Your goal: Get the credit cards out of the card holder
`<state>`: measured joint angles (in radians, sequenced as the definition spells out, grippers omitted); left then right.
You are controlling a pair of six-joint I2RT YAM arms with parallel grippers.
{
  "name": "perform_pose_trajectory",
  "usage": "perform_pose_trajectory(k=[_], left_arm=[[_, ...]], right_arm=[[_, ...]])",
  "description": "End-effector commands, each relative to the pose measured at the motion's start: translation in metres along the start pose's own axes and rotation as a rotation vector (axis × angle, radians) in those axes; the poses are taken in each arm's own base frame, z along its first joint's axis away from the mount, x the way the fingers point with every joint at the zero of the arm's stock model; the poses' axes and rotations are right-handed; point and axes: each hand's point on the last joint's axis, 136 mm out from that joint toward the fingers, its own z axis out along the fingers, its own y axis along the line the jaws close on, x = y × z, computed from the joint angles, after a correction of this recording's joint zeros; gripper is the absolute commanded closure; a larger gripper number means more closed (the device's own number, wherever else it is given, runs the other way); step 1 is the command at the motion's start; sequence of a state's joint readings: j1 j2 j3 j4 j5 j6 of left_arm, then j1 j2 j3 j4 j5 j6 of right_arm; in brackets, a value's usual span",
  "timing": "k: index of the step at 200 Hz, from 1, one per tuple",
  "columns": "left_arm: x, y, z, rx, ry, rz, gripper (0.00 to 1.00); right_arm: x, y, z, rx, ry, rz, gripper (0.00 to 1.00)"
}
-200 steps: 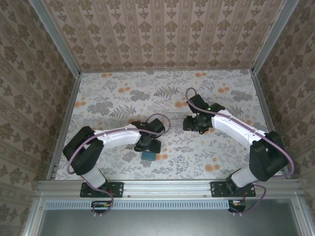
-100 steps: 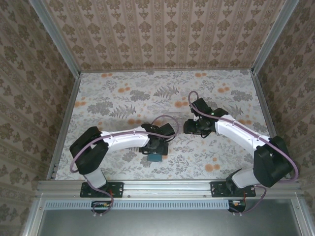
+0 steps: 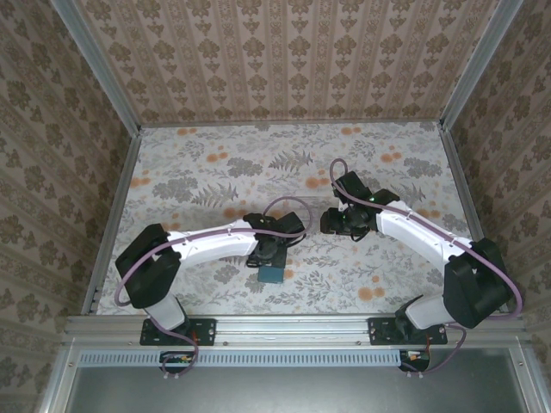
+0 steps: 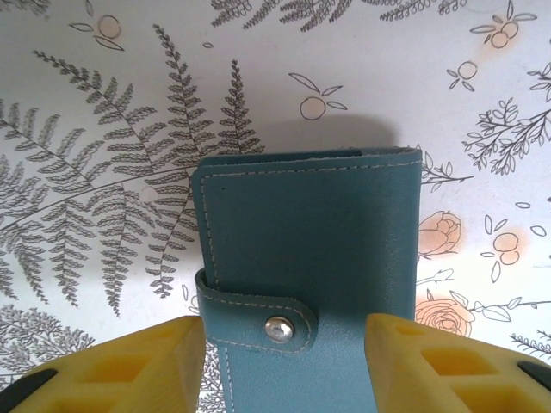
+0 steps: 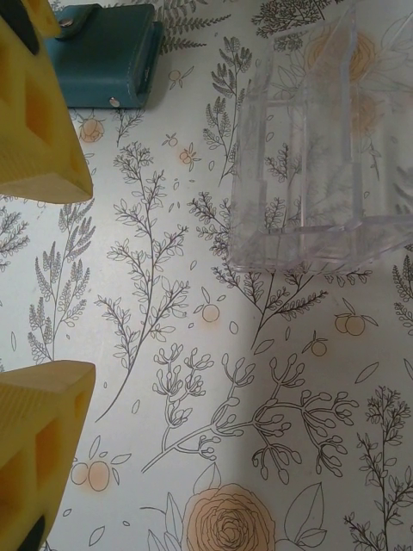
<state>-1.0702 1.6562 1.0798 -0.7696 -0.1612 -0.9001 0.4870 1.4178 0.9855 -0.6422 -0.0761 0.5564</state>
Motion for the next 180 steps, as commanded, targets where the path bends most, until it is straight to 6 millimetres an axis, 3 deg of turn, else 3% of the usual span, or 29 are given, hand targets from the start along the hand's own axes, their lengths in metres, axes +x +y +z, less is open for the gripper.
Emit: perform_pose_trajectory(k=[1,30,48,116,180], left_arm=[[0.011,0.008,0.016,-0.017,0.053,0.013,0.49],[0.014,0.010,0.032,-0.004,0.076,0.004,0.52],[0.014,0.012,0.036,0.002,0.083,0.000,0.60],[0.012,0.008,0.027,0.077,0.056,0.011,0.85],[-0.003,-0.033,-0.001,0.366,-0.031,-0.008,0.90]], right_arm=[[-0.001,0.001,-0.014,-0.015,-0.030,0.021,0.48],[0.002,0.000,-0.015,-0.010,-0.030,0.024,0.48],[0.006,0.000,-0.015,-0.010,-0.023,0.024,0.52],[0.032,0.022,-0.001,-0.078,0.020,0.042,0.56],[0.060,0.067,0.015,-0.308,0.085,0.063,0.60]])
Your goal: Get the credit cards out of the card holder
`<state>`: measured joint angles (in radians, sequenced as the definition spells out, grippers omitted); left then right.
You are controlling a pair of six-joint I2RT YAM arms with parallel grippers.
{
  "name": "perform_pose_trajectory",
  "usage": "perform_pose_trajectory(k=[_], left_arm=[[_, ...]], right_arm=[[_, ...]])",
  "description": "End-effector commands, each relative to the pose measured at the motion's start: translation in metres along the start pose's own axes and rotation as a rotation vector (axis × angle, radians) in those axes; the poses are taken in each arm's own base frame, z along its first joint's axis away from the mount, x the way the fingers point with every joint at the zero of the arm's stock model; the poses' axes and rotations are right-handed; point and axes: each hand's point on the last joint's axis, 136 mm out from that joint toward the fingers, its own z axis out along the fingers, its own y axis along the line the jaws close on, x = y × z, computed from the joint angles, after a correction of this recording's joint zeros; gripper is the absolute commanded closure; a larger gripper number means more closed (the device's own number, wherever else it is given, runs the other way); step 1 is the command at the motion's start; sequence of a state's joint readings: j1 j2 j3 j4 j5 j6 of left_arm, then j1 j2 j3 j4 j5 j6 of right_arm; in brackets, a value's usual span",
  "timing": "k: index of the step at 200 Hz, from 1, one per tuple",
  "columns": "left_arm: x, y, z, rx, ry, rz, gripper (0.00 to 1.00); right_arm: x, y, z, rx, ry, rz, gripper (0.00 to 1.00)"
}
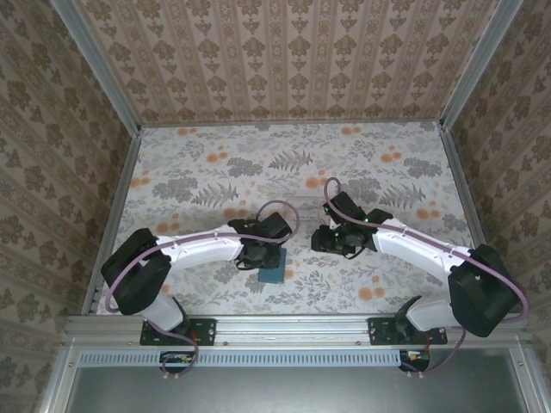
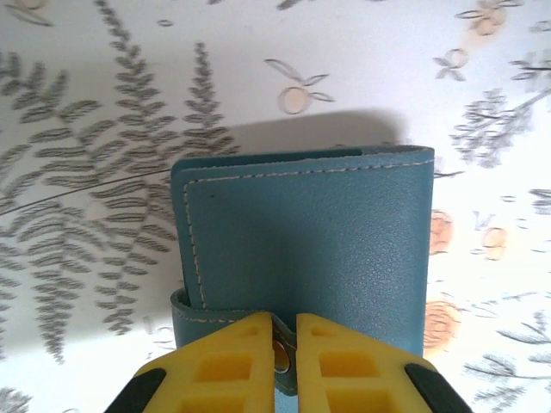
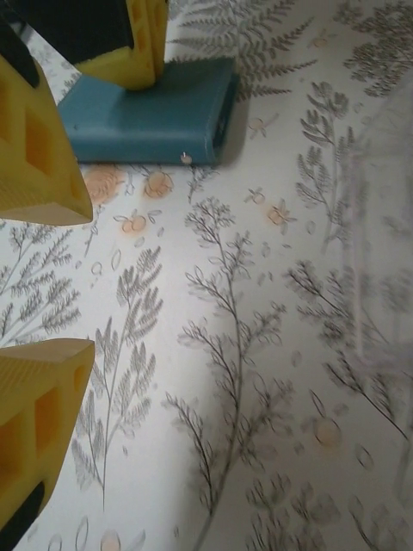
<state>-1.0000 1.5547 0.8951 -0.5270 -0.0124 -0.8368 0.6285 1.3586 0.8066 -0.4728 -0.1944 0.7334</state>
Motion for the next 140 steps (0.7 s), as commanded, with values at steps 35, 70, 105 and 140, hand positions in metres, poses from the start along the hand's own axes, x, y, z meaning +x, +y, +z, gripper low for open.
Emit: perform_pose_trajectory(k=[35,70,105,140], left_arm=[[-0.009,-0.047,-0.012,0.260,-0.039,0.005,0.93],[-0.009,-0.055,-0.011,0.321,-0.054,-0.007,0.93],[-0.009,-0.058,-0.010,0.372,-0.069,-0.043,0.95],[-0.010,-0.062,-0.013,0.426,-0.083,-0.065,0.97]], right_arm=[[0.016,0.041,0.015,-0.215,0.052,0.013,0.53],[0.029,0.042,0.030,-0.225,0.095,0.017,0.51],[0.042,0.034,0.044,-0.197,0.122,0.031,0.51],[0.048,0.032,0.052,-0.204,0.131,0.051,0.51]])
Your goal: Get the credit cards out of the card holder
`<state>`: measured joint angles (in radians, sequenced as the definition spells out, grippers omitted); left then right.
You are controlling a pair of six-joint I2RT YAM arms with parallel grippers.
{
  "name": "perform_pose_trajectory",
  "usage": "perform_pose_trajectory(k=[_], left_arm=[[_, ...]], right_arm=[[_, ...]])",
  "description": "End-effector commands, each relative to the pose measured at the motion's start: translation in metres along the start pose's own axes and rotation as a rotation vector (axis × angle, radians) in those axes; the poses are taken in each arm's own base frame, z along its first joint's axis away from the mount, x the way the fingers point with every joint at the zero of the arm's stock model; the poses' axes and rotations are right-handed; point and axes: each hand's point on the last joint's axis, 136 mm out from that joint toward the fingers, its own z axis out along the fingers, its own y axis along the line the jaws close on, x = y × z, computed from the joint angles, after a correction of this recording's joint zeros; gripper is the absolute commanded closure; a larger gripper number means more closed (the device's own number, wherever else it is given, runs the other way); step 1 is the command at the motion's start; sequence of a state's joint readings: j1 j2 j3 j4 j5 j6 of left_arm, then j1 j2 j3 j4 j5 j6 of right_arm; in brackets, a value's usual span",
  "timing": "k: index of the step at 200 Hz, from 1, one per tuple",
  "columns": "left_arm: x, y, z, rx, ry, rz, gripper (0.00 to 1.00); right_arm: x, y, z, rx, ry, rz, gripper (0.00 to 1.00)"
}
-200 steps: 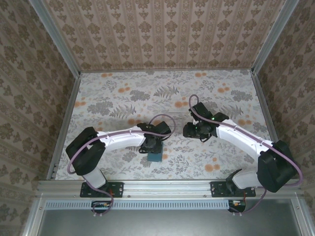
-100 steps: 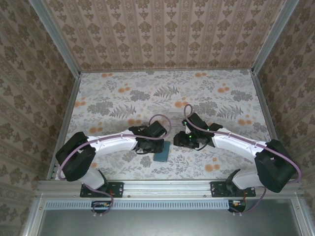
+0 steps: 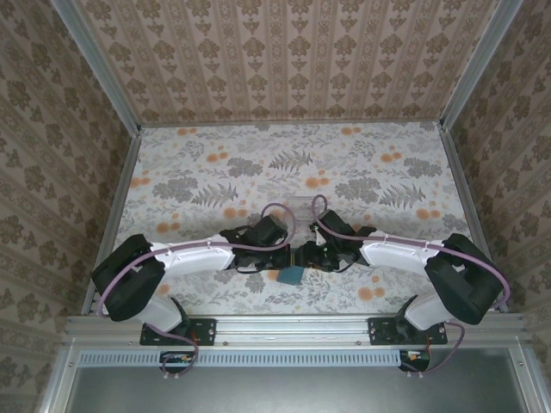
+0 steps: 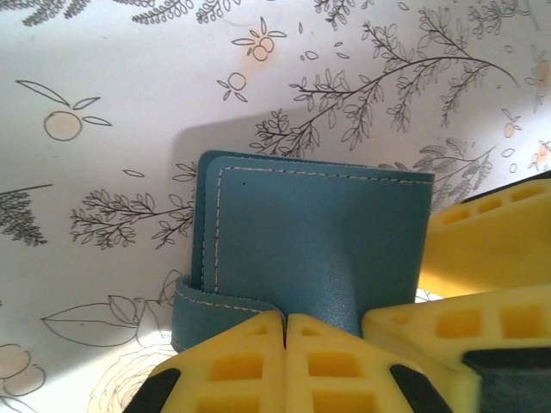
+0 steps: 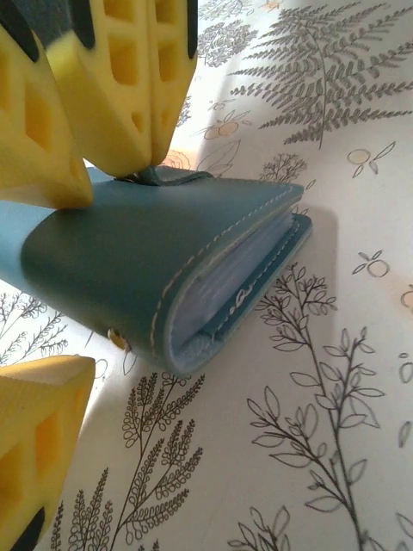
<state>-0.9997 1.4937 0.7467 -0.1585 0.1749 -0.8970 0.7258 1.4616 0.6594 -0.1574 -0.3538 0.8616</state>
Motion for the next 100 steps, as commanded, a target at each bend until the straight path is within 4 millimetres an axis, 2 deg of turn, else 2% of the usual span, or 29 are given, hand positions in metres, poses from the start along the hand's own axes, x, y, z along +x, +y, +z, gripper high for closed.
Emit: perform_pose_trajectory(k=[1,17,35,51,80,100], left_arm=[[-0.008,-0.017,-0.006,0.094,-0.032,-0.026,0.97],[-0.009,-0.018,-0.007,0.106,-0.034,-0.030,0.97],[-0.011,-0.020,-0.011,0.113,-0.039,-0.029,0.98],[-0.012,-0.013,-0.016,0.072,-0.042,-0.017,0.98],[-0.009,0.013,-0.029,-0.053,-0.034,0.011,0.99],[-0.006,0.030,-0.038,-0.137,-0.014,0.038,0.98]], right_arm=[[0.004,0.004,0.007,-0.035,0.009,0.022,0.51],[0.003,0.007,0.009,-0.058,0.000,0.029,0.55],[0.001,0.004,0.009,-0.045,-0.012,0.037,0.69],[0.000,-0.006,0.006,0.016,-0.024,0.032,0.80],[0.000,-0.023,-0.004,0.131,-0.025,-0.007,0.85],[0.001,-0.024,-0.008,0.167,-0.007,-0.044,0.85]])
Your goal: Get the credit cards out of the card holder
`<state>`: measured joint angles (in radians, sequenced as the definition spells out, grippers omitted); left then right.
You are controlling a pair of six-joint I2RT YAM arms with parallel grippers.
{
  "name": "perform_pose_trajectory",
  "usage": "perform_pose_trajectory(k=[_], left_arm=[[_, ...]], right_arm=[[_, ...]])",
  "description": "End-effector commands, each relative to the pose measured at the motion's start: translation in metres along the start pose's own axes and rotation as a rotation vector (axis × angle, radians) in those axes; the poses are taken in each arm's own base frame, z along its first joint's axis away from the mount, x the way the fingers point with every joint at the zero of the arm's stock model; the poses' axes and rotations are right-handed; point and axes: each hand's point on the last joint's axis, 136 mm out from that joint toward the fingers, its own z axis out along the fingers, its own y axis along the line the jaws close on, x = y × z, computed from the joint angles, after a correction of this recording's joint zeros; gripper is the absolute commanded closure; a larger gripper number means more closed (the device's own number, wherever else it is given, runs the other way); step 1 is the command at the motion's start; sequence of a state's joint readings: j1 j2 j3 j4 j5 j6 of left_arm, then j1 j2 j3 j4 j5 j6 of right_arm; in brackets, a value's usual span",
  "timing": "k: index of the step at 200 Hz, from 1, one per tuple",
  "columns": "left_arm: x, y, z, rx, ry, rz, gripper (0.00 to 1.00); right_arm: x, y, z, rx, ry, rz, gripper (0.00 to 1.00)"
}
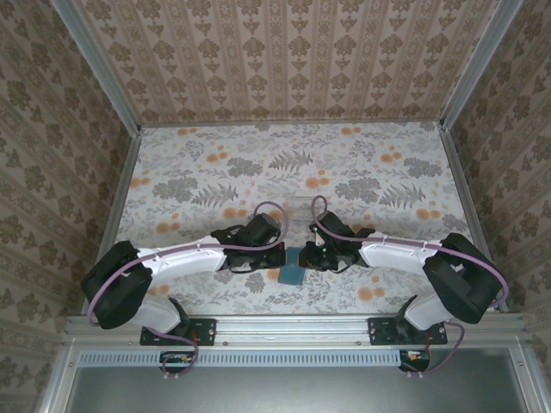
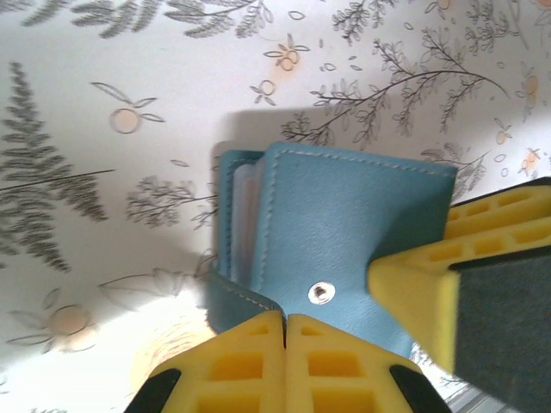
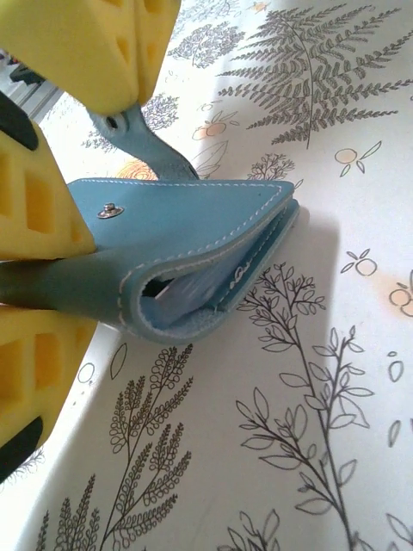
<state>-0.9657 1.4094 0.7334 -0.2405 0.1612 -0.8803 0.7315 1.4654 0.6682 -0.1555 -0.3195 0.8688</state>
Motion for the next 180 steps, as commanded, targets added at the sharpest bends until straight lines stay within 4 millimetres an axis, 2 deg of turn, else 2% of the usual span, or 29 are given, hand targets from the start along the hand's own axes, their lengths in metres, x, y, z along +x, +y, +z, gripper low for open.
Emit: perform_pose_trajectory(k=[1,19,34,65,89,128,153,180], left_arm=[[-0.002,0.020,-0.018,-0.116,0.008,0.053,0.98],[0.002,0.035,-0.025,-0.201,0.031,0.074,0.94],[0.005,0.036,-0.025,-0.196,0.045,0.084,0.84],[0.003,0.020,-0.015,-0.093,0.034,0.092,0.66],[0.001,0.014,-0.009,-0.051,0.023,0.086,0.56],[-0.002,-0.012,-0.006,0.032,0.013,0.118,0.36],[-0.001,-0.021,0.001,-0.029,0.043,0.176,0.30],[0.005,-0.017,0.013,-0.137,0.110,0.226,0.26]], right_arm=[[0.006,-0.025,-0.008,0.152,0.021,-0.047,0.85],[0.007,-0.028,-0.012,0.182,0.040,-0.069,0.85],[0.006,-0.031,-0.013,0.211,0.052,-0.076,0.81],[0.002,-0.029,-0.013,0.234,0.054,-0.077,0.63],[0.000,-0.031,-0.014,0.259,0.048,-0.078,0.59],[-0.001,-0.035,-0.017,0.291,0.038,-0.072,0.55],[-0.002,-0.044,-0.029,0.332,-0.009,-0.044,0.52],[-0.004,-0.047,-0.038,0.325,-0.051,-0.015,0.51]])
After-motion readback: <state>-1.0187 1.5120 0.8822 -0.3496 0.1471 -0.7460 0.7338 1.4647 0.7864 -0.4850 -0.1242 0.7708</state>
